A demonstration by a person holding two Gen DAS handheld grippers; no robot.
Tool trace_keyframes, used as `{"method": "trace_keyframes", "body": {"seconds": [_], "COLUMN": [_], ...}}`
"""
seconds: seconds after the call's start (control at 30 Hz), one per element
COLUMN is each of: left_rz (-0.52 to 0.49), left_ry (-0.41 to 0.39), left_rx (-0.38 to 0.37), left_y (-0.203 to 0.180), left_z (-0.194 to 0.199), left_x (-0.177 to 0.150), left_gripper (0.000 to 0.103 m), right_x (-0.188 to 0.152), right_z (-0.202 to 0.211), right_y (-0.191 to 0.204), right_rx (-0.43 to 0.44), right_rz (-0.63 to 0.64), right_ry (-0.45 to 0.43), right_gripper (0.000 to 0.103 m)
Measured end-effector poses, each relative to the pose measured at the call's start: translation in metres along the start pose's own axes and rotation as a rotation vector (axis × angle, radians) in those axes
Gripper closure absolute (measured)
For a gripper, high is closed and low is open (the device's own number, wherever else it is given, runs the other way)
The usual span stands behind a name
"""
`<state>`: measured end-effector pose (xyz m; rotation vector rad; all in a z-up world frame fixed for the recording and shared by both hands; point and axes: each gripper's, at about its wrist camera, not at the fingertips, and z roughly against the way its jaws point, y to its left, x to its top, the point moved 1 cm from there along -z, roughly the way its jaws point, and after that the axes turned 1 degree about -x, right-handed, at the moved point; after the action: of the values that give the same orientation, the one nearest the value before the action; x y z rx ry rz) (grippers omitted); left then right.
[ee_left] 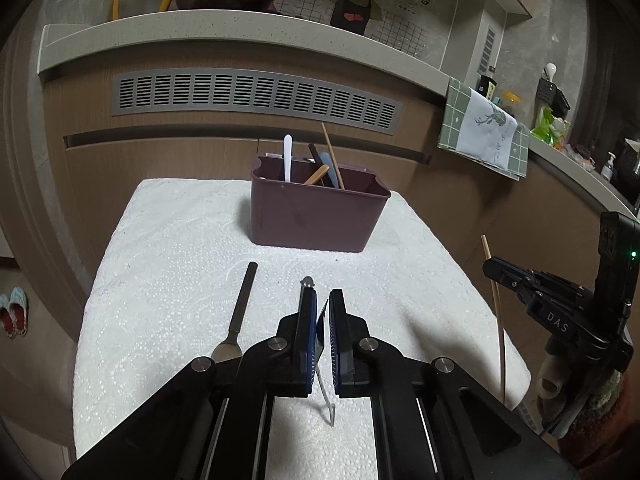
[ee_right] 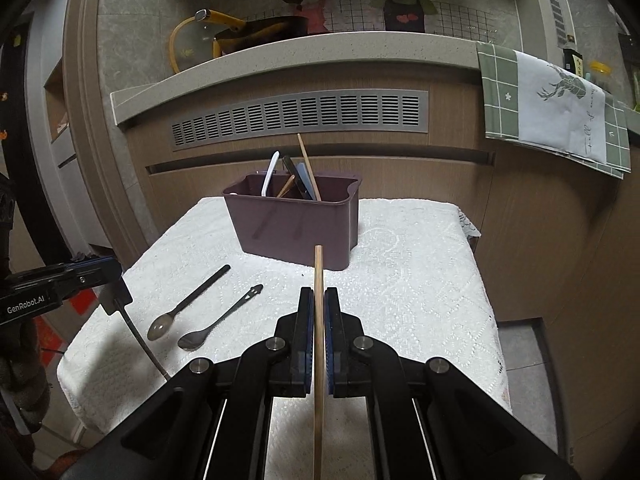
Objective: Organize utensils
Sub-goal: 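Lift both utensils over the purple caddy and open both grippers to drop them in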
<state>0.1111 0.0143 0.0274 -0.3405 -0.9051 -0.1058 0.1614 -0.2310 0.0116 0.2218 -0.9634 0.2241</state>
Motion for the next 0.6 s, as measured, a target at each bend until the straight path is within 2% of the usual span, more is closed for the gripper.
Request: {"method": "trace_keyframes", "body": {"seconds": [0.23, 0.33, 0.4, 0.47, 0.6], "left_rz": [-0.034, -0.042, -0.065, -0.109, -0.244], "left_ry": [0.000, -0.001, -0.044, -0.112, -0.268], "left_rx": [0.044, 0.036, 0.029, 0.031, 0.097], "left_y": [-0.003, -0.003, -0.008, -0.017, -0.040], "left_z": [-0.004, 0.000, 0.013, 0.030, 0.057], "left_x": [-0.008, 0.004, 0.029, 0.060, 0.135], "left_gripper": [0.098, 0.099, 0.099, 0.099, 0.099], "right_x": [-0.001, 0.003, 0.013, 0.036, 0.096], "right_z": [0.008, 0.009, 0.013, 0.023, 0.043], "right_y": [-0.001, -0.001, 0.000, 0.001, 0.002], "right_rx": [-0.007, -0.003, 0.000, 0.013, 0.047], "right_rz": [-0.003, -0.006, 0.004, 0.015, 0.025], "right_ry": [-0.012, -0.016, -0.042, -0.100, -0.251], "right_gripper": [0.099, 0.099, 0.099, 0.099, 0.099]}}
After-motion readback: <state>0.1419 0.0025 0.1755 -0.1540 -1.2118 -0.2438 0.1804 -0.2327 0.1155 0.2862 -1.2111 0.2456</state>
